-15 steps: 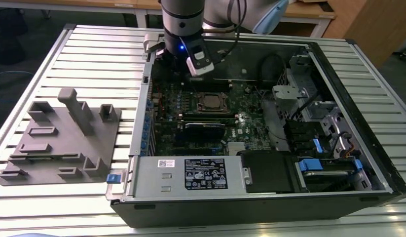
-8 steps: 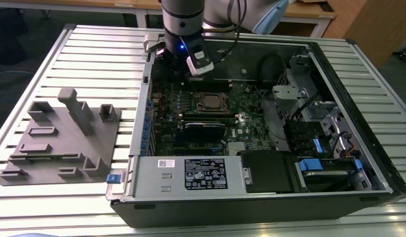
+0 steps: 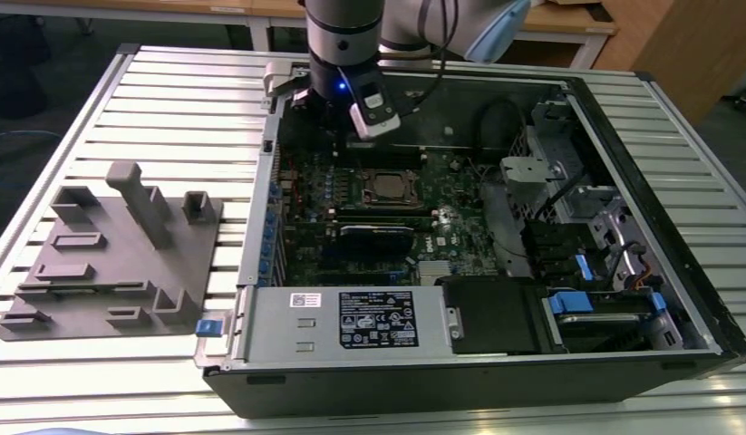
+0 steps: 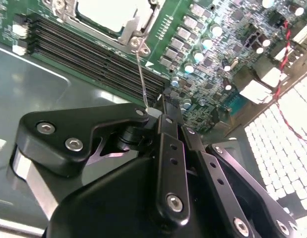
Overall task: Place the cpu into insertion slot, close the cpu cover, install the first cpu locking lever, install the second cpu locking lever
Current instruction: 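Install the first cpu locking lever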
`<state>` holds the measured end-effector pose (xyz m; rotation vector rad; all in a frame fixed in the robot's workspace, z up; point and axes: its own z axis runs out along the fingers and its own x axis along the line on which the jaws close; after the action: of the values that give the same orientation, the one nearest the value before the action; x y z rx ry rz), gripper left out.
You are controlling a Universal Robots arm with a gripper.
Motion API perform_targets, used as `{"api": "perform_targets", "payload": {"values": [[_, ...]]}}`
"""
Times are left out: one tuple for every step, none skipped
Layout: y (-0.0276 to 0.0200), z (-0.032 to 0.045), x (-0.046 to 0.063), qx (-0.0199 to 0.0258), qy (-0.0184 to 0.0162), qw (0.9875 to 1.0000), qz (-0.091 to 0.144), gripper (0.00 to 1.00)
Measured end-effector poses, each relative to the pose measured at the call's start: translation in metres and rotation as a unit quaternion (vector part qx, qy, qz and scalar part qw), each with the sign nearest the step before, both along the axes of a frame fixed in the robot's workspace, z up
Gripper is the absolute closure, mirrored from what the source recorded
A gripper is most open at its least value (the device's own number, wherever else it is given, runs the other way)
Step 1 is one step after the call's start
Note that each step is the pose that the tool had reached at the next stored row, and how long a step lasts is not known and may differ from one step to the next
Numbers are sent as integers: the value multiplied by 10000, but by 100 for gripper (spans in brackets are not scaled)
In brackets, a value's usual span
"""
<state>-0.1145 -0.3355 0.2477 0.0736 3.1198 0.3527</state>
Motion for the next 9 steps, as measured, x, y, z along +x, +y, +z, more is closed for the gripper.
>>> {"api": "perform_targets", "payload": {"values": [[0,0,17,0,0,10000,0,89],[0,0,34,0,0,10000,0,89],[0,0,52,0,0,10000,0,89],[0,0,73,0,0,10000,0,89],[0,0,94,0,0,10000,0,89],[0,0,114,0,0,10000,0,89],[0,0,135,0,0,10000,0,89],[0,0,155,0,-1,10000,0,89],[0,0,174,0,-1,10000,0,89]]}}
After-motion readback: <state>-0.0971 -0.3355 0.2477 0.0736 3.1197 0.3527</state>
